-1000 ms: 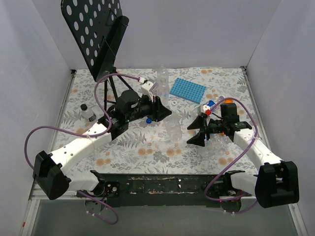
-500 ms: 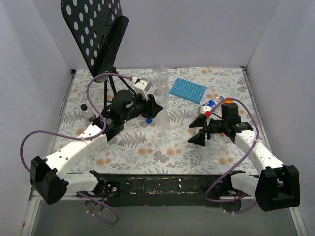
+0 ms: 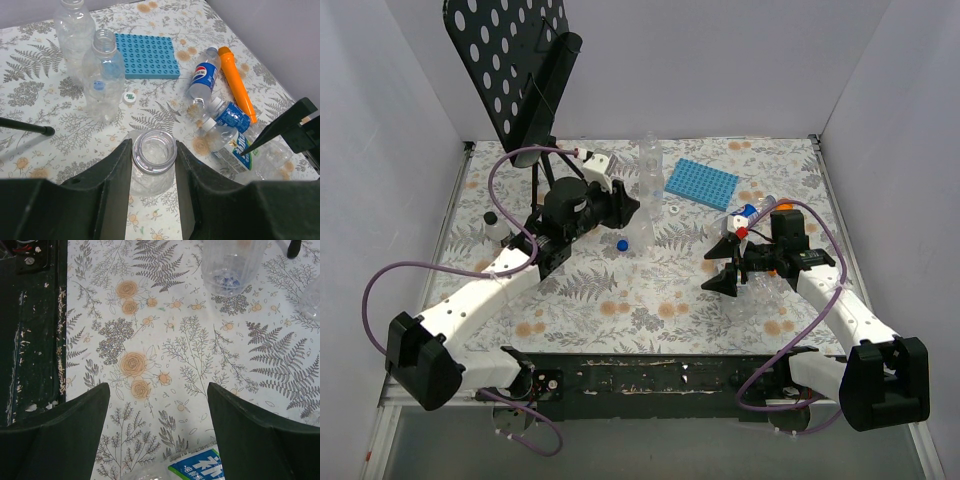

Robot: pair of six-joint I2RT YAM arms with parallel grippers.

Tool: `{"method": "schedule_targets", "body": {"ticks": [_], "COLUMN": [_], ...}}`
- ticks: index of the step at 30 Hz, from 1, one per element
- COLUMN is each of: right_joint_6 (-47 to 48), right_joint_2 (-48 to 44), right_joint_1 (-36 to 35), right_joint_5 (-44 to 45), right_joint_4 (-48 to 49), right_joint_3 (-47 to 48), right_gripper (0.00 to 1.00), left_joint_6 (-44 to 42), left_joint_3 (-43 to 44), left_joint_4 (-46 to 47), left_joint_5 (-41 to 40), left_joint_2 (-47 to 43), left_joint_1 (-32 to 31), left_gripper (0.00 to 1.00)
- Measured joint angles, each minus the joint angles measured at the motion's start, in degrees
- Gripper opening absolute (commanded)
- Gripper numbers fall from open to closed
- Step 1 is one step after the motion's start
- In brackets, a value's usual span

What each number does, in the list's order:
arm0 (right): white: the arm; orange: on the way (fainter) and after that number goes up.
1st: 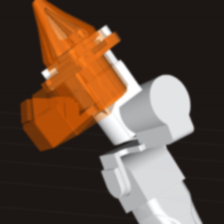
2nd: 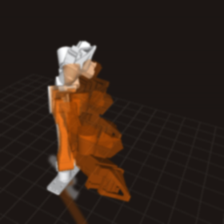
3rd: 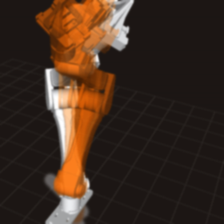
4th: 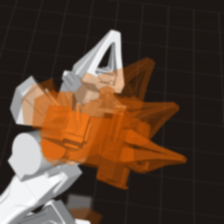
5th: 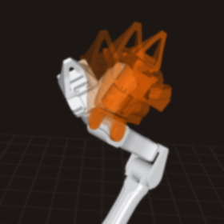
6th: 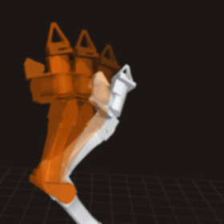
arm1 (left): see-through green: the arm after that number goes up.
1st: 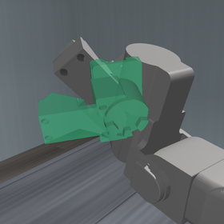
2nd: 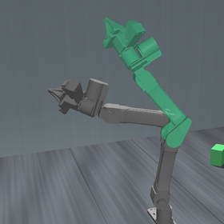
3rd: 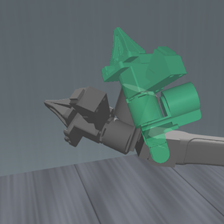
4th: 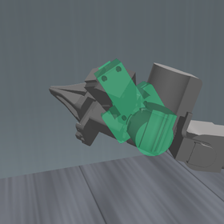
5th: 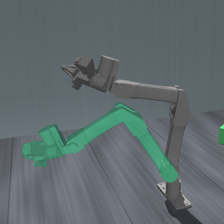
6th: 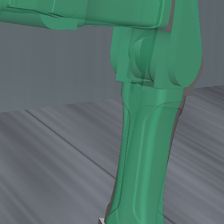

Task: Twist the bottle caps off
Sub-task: Place the plastic bottle at the center of the board.

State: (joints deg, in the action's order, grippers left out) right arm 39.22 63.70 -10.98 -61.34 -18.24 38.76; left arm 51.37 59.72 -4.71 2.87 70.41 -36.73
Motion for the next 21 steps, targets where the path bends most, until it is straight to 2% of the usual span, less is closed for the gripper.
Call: {"method": "schedule_targets", "body": {"ticks": [21], "right_joint_6": [0.2], "right_joint_2": [-0.02], "right_joint_1": [0.0], "right_joint_5": [0.13], "right_joint_4": [-0.07], "right_joint_3": [0.0], "right_gripper": [0.86], "left_joint_6": [-0.63], "left_joint_3": [0.02], "left_joint_4": [11.61], "left_joint_5": [-4.09], "left_joint_2": [11.34], "left_joint_1": [1.01], "left_gripper": [0.0]}}
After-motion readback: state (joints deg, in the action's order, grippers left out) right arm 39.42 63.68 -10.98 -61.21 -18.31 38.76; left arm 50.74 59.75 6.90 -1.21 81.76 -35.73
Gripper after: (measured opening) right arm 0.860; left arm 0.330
